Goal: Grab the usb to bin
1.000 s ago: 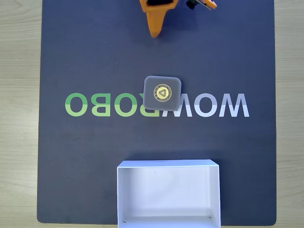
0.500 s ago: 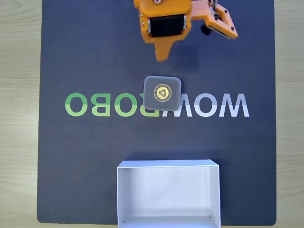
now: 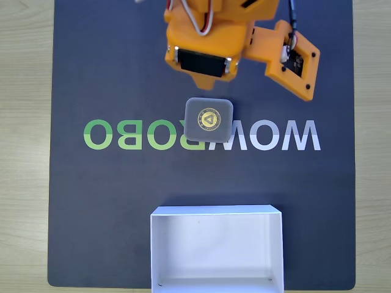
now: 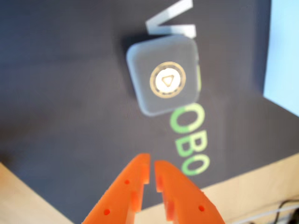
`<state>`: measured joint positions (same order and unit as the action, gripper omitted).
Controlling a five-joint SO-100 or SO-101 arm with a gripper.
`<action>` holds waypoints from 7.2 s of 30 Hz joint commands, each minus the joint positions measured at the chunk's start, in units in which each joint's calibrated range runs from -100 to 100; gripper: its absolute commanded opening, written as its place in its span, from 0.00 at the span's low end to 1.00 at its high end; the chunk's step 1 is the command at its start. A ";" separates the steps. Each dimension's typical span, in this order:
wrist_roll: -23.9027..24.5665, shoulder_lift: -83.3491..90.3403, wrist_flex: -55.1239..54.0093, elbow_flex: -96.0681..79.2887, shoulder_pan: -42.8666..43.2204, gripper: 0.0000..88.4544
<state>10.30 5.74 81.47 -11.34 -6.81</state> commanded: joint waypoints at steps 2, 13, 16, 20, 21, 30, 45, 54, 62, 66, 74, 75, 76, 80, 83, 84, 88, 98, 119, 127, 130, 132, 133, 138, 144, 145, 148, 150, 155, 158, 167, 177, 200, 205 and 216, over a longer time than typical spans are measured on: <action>0.16 -2.30 -0.15 3.39 -0.60 0.01; 0.11 -4.68 -4.08 3.39 -1.61 0.01; 0.11 -4.68 -5.39 2.94 -2.20 0.01; 0.16 -4.68 -5.39 2.40 -2.45 0.02; 0.16 -4.68 -5.30 2.40 -2.45 0.02; 0.11 -4.59 -4.69 1.13 -0.85 0.02; -3.78 -4.08 -4.69 -7.00 0.16 0.44; -3.83 -4.68 -4.51 -8.17 0.50 0.57; -3.78 -8.83 -4.34 -10.61 0.07 0.57; -3.78 -13.75 -4.16 -7.99 -0.18 0.57; -3.78 -23.75 -3.90 1.13 -0.09 0.57; -3.78 -24.94 -3.81 2.13 -0.09 0.57; -3.78 -26.13 -3.81 3.12 -0.09 0.57; -3.83 -29.35 -3.81 5.65 0.07 0.57; -3.83 -31.47 -3.81 6.01 0.50 0.57; -3.83 -32.06 -3.81 6.01 0.58 0.57; -3.83 -33.93 -4.16 6.01 1.17 0.57; -3.78 -36.55 -7.83 6.01 1.42 0.56; -3.78 -35.88 -11.85 8.09 1.25 0.03; -5.31 -23.16 -12.28 7.91 1.59 0.01; -5.62 -15.27 -15.51 7.82 1.17 0.01; -5.62 -9.93 -17.87 7.91 0.66 0.01; -5.67 -7.47 -18.83 7.91 0.50 0.01; -5.20 2.28 -21.27 7.82 -2.70 0.01; -5.15 10.25 -21.19 6.10 -5.48 0.01; -5.15 11.18 -21.10 5.74 -5.90 0.01; -5.20 11.60 -20.58 5.83 -6.07 0.01; -5.15 10.25 -21.27 6.64 -5.57 0.01; -5.15 0.75 -25.64 11.34 -3.71 0.01; -5.25 -11.29 -27.65 19.11 -2.62 0.01; -5.62 -36.21 -27.65 38.98 0.07 0.01; -5.67 -50.03 -27.65 52.44 1.17 0.01; -8.67 -53.76 -30.79 52.44 1.34 0.27; -9.67 -53.76 -30.70 52.44 1.42 0.48; -9.88 -53.59 -30.44 52.53 1.42 0.75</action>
<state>0.60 -49.49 51.64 38.09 -5.57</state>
